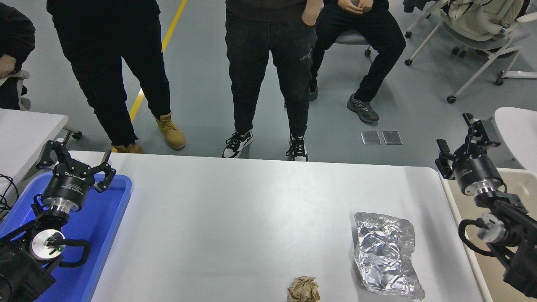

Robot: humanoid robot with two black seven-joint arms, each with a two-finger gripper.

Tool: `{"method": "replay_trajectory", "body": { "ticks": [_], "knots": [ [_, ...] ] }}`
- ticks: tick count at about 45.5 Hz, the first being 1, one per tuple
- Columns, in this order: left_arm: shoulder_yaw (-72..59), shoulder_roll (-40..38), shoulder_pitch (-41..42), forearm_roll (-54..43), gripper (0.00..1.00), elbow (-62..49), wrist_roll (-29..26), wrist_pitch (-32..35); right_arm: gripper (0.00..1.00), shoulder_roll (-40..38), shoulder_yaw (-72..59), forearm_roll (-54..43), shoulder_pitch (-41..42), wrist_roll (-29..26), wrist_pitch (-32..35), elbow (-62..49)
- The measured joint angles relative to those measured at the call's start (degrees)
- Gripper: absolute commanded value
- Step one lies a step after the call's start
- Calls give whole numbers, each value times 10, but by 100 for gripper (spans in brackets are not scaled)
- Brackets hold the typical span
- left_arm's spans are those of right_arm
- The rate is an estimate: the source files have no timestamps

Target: Clean the table surface

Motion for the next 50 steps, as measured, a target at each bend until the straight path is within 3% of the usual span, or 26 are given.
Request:
{"method": "replay_trajectory", "body": {
  "ticks": [17, 30, 50],
  "knots": [
    [0, 0, 0, 0, 100, 0, 0, 0, 99, -66, -187, -32, 84, -2, 5, 0],
    [0, 0, 0, 0, 100, 0, 0, 0, 99, -83, -420, -154, 195, -3, 10, -2],
    [0, 0, 0, 0, 100, 0, 0, 0, 99, -76, -619, -346, 276, 1, 15, 0]
  ]
}}
